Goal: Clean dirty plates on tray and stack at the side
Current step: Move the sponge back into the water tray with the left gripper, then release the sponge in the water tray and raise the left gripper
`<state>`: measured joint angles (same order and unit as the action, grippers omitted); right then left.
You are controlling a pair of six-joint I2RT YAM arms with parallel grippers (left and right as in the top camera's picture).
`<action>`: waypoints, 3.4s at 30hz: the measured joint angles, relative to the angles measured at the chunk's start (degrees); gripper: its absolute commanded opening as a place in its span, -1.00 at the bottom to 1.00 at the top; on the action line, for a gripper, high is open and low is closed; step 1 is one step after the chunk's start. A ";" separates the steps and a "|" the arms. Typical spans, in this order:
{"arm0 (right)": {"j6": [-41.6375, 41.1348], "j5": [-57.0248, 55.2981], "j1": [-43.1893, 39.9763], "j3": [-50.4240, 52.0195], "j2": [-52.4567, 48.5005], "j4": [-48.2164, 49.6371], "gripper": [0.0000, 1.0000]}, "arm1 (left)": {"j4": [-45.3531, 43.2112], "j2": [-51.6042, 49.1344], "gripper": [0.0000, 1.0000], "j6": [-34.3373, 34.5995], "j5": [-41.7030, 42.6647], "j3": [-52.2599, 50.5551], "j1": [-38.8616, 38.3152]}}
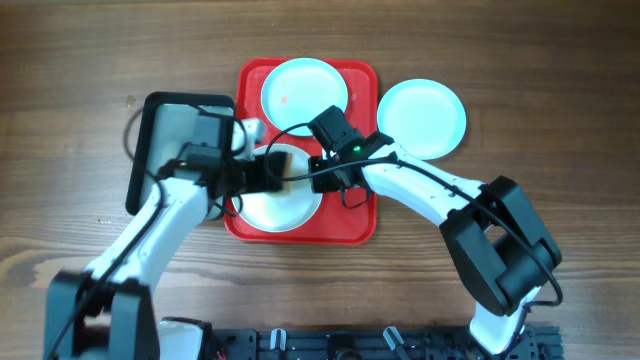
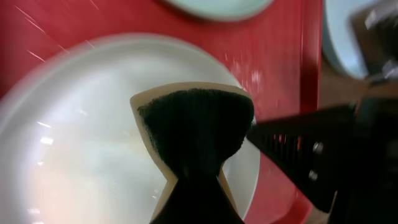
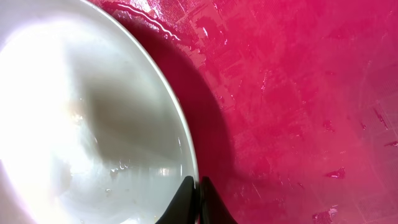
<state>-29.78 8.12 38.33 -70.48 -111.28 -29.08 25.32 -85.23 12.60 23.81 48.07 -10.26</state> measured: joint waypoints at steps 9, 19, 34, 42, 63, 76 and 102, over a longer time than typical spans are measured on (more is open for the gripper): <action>0.00 0.00 0.00 0.00 0.00 0.00 -0.92 | -0.13 3.58 -0.91 0.00 -15.32 0.52 10.78; 0.00 0.00 0.00 0.02 0.00 0.04 -0.91 | -0.50 3.50 -0.92 0.00 -25.11 0.52 21.81; 0.00 0.02 0.00 0.17 0.00 0.76 -0.91 | -2.21 -3.45 -0.92 -1.40 -26.10 0.52 23.08; 0.00 0.02 0.00 0.17 0.00 0.92 -0.91 | -2.16 -3.48 -0.92 -2.27 -25.42 0.55 23.08; 0.00 0.02 0.00 0.28 0.00 1.14 -0.89 | -2.45 -3.48 -0.92 -2.43 -25.24 -0.13 23.08; 0.00 0.02 0.00 0.28 0.00 1.36 -0.72 | -7.41 -8.39 -0.65 -6.36 -21.42 -0.15 23.08; -0.85 0.02 0.02 3.08 0.00 4.98 -0.60 | -7.26 4.63 1.00 -7.45 -18.47 -0.17 23.08</action>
<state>-30.63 8.14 38.35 -67.40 -111.28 -24.10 18.06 -80.60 5.15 5.34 47.90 12.82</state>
